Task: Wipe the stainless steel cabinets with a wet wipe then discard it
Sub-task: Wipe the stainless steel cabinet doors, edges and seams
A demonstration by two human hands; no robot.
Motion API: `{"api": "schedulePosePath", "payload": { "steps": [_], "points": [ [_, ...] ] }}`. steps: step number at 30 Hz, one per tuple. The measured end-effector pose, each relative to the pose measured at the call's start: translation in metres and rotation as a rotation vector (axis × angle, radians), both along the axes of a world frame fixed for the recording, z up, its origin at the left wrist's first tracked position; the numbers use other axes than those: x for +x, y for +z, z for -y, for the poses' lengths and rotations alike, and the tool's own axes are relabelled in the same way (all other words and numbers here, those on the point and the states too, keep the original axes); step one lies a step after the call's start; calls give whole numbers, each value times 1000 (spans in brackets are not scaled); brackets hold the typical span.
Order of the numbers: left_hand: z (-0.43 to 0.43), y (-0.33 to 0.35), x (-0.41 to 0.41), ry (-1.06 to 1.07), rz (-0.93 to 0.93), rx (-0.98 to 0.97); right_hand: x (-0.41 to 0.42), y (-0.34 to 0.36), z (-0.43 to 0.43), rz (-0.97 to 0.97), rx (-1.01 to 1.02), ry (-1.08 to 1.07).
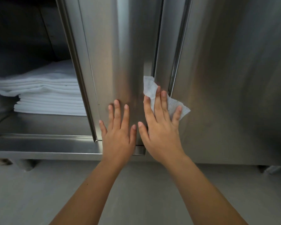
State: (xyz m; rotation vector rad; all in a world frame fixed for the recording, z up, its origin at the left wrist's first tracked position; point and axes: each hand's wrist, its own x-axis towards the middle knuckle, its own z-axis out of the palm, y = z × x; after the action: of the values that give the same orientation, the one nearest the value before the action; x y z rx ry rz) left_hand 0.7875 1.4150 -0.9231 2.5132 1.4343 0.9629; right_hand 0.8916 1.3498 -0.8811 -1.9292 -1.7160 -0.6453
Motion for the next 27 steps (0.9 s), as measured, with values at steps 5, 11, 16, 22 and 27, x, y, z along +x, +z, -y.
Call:
{"api": "schedulePosePath", "payload": {
  "steps": [5,11,16,22,27],
  "points": [
    [18,18,2,-41,85,62,-2,14,17,-17,-44,28],
    [29,40,-1,-20,157,166,-1,25,30,-17,-11,59],
    [39,52,2,-47,179,197,-1,30,37,-29,78,96],
    [51,66,8,-99,186,309,6,41,50,-23,222,146],
    [63,80,15,-145,230,471,19,55,64,-21,349,102]
  ]
}}
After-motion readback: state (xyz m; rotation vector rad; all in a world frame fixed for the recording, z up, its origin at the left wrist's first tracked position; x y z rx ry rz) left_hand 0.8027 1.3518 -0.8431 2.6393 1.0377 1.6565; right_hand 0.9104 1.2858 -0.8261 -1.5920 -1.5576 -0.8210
